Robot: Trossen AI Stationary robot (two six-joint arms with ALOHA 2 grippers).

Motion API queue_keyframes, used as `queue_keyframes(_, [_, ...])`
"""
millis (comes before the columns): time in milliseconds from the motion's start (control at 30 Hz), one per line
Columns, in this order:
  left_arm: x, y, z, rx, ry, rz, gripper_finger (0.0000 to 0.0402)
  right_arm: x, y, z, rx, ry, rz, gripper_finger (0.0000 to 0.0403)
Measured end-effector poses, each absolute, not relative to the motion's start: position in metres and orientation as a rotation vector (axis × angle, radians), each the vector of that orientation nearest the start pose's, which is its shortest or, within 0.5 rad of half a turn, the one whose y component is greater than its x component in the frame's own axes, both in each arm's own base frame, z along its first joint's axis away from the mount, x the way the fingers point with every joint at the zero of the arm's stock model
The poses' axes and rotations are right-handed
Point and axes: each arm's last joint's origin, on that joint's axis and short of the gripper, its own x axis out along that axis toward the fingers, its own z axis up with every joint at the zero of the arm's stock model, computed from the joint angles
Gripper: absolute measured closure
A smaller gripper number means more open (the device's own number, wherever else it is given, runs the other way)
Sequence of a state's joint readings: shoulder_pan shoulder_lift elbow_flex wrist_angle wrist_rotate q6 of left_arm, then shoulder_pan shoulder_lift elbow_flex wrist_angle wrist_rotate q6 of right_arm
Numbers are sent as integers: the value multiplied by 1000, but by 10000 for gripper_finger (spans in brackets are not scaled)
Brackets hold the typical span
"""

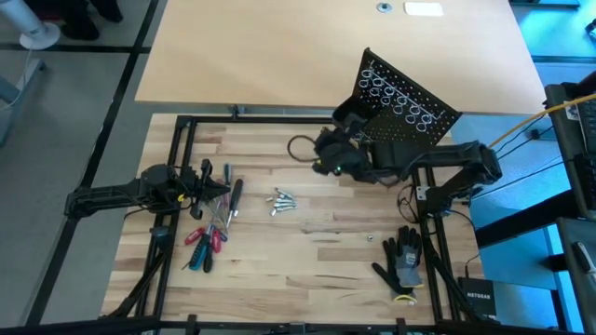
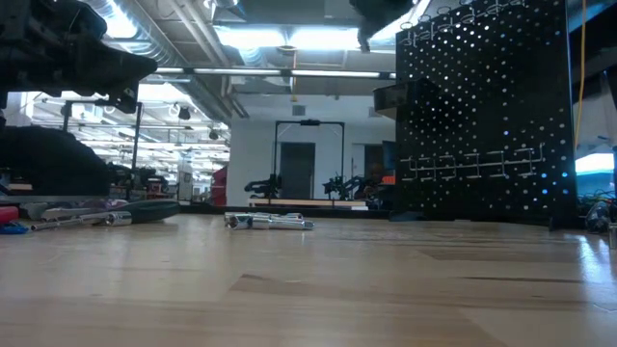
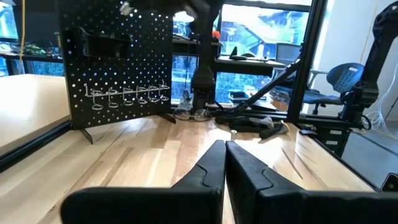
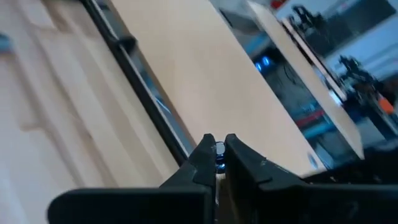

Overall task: Hang tools onto peg board
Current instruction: Put the socket into the black pegboard bin, then put the extension bar into the black pegboard bin

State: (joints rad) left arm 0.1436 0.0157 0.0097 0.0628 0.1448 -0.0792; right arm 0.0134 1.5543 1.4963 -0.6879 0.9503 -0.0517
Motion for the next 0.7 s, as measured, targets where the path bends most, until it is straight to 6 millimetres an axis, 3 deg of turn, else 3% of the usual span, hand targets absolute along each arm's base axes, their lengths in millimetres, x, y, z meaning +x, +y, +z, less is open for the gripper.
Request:
queue_keyframes(367, [97, 10, 172, -71, -56, -3, 400, 302, -76, 344, -211, 865, -1029, 379])
queue_keyframes(533, [97, 10, 172, -71, -55, -3, 400, 297, -87, 341, -105, 878, -1036, 375])
queue_keyframes(700, [97, 10, 172, -71, -56, -3, 400, 298, -86, 341, -83, 881, -1008, 329])
